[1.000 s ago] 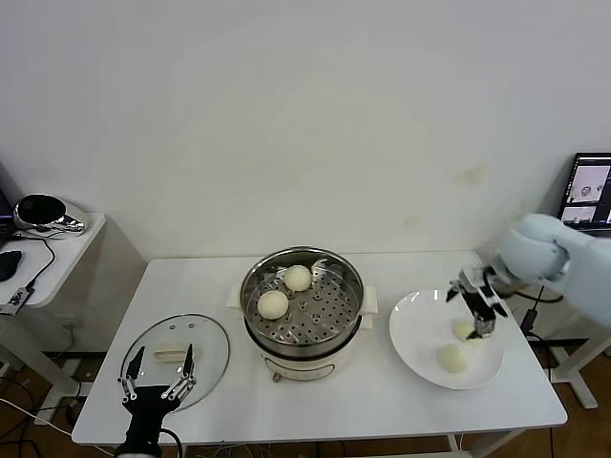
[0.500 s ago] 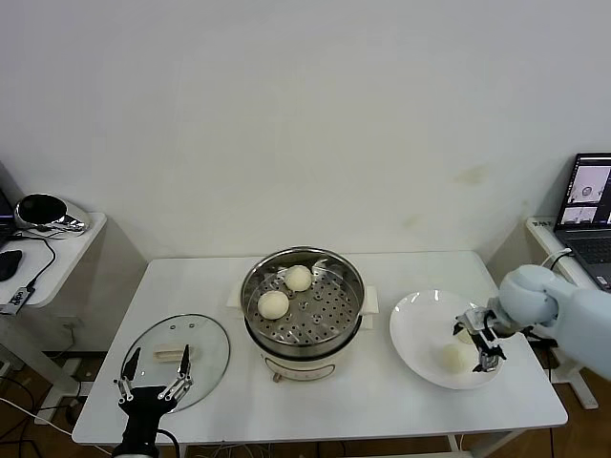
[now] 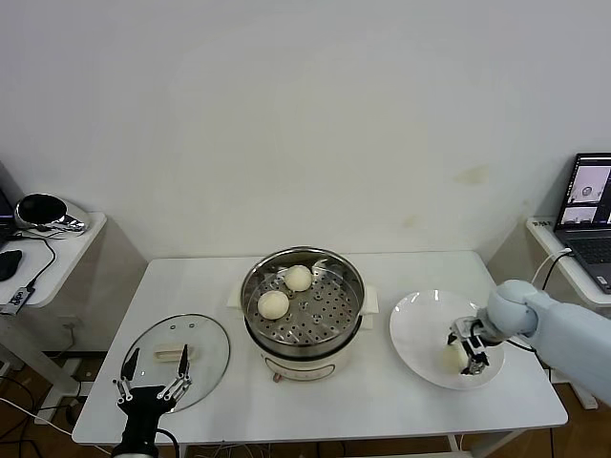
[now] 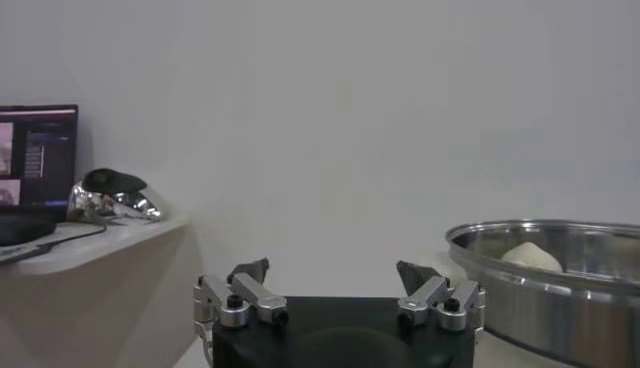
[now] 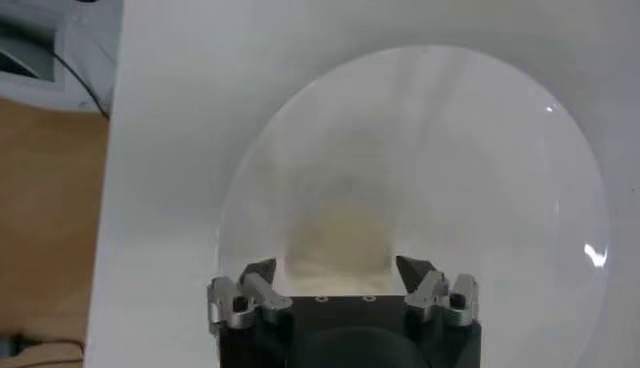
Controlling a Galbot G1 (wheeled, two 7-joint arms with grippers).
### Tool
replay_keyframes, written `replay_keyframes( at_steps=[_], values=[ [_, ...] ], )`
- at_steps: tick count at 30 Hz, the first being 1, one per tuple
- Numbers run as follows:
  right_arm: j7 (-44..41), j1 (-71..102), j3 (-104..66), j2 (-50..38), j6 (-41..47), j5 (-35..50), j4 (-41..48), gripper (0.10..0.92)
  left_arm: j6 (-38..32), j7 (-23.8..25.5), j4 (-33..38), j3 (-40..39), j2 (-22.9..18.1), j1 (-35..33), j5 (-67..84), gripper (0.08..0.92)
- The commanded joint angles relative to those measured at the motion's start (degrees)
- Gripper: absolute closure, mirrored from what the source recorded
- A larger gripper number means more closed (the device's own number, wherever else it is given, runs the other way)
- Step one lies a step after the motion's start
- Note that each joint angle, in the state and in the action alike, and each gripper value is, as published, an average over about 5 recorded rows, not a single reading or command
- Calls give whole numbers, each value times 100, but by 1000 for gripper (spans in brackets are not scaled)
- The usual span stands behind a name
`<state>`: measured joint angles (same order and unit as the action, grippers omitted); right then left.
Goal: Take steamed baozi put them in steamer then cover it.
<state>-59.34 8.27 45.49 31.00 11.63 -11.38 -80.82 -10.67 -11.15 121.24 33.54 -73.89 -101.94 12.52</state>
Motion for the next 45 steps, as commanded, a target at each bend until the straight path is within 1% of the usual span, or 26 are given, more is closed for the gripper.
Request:
replay_keyframes(
  at_steps=[1,6,10,13,16,20,26,30,33,39,45],
  values=[
    [-42,-4,-97,74,1,36,140,380,-2,-6,-8,15,7,-6,3,177],
    [-234,-942,246,-141,7,456,-95,448,-1,-7,-10,13,20,16,7,177],
    [-440,-1973,571,-207,37,973,-277,462,0,-4,-10,-22,32,44,9,177],
    [-576,-2883,1001,-94,30,1431,-337,465,0,-4,-10,-42,48,65,13,177],
    [-641,-3784,1435,190,9,1861,-308,465,-2,-5,-7,-52,62,81,24,177],
    [-614,-4756,1870,785,-112,2297,-245,465,-8,-11,13,-49,71,84,48,177],
    [-415,-5372,2318,1755,-639,2704,-423,465,-43,-25,21,-10,74,66,71,177],
    [-193,-5340,2627,2306,-1107,2738,-708,465,-63,-31,42,20,51,71,87,177],
    [-82,-5187,2871,2716,-1472,2595,-833,465,-73,-37,94,31,21,68,93,177],
    [189,-4760,3228,3356,-2255,2106,-700,453,-74,-57,184,107,-16,47,100,177],
    [330,-4441,3419,3750,-2878,1205,-459,448,-74,-71,198,173,-17,44,122,177]
  ],
)
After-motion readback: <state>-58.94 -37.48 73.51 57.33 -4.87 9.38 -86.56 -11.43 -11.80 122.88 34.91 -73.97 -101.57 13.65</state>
